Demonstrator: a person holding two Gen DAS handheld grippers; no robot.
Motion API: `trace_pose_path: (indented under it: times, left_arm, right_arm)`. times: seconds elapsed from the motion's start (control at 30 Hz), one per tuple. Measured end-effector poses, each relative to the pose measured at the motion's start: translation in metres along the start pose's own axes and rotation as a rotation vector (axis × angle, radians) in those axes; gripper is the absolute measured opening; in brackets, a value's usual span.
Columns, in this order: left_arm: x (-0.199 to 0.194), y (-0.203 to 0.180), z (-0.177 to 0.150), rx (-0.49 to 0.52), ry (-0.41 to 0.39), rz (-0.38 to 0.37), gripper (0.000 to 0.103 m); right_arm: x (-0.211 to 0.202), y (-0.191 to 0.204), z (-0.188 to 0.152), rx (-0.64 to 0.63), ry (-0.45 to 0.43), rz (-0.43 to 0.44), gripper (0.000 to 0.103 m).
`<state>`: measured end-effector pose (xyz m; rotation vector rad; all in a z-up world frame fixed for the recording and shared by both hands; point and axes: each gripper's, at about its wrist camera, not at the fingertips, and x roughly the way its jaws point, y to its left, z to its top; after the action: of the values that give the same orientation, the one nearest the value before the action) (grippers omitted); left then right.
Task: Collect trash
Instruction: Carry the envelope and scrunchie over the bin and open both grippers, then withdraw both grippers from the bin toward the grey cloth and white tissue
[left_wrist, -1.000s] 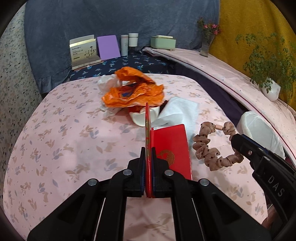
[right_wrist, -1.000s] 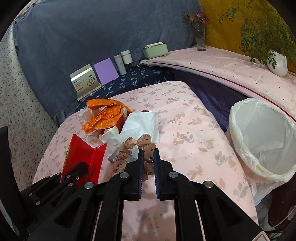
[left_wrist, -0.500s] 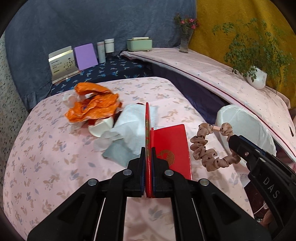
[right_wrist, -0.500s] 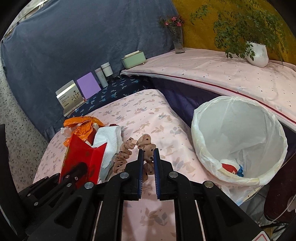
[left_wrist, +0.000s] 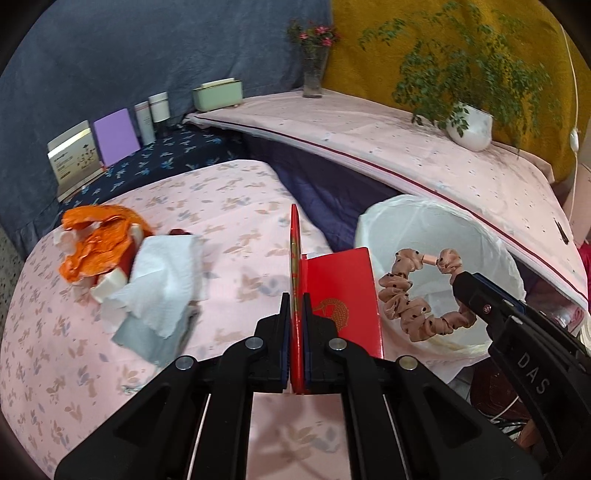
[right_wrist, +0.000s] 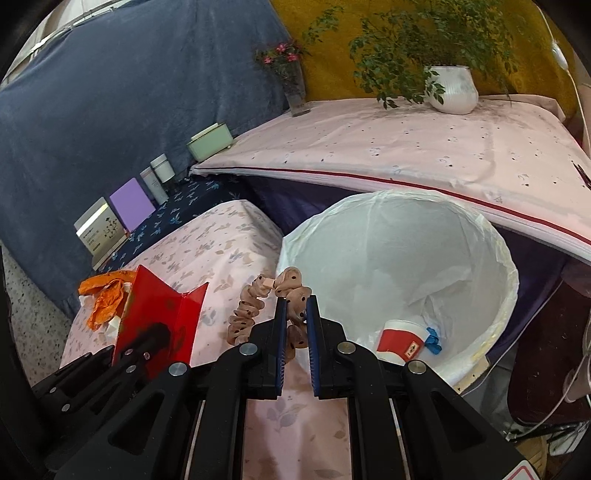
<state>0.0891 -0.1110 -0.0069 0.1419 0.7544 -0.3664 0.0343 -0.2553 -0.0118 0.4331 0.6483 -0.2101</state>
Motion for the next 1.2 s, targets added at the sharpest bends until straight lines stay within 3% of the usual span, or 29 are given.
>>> trace_pose_path:
  times: [0.4,0.77,0.83,0.9,1.0,1.2]
  left_arm:
    - [0.025,-0.058,0.008,0.077,0.019,-0.071,0.005]
    - [0.052,-0.084,0.011,0.096,0.064,-0.119,0.007]
    - [0.056,-0.085,0.011,0.093,0.072,-0.124,0.013]
    - [0.058,-0.085,0.011,0.087,0.070,-0.113,0.031]
    - [0.058,-0.082,0.011,0.077,0.058,-0.101,0.046]
    - [0.058,-0.074,0.011,0.056,0.063,-0.090,0.051]
  right_arm:
    - [0.000,-0.066,0.010,0.096,-0.025,-0.086,0.011]
    - [0.006,-0.089,0.009,0.127,-0.027,-0.126,0.015]
    - [0.008,-0.091,0.009,0.138,-0.030,-0.127,0.018]
    - [0.008,-0.093,0.009,0.153,-0.032,-0.119,0.034]
    - [0.007,-0.092,0.009,0.150,-0.045,-0.135,0.040]
    - [0.010,-0.090,0.007,0.145,-0.036,-0.143,0.040]
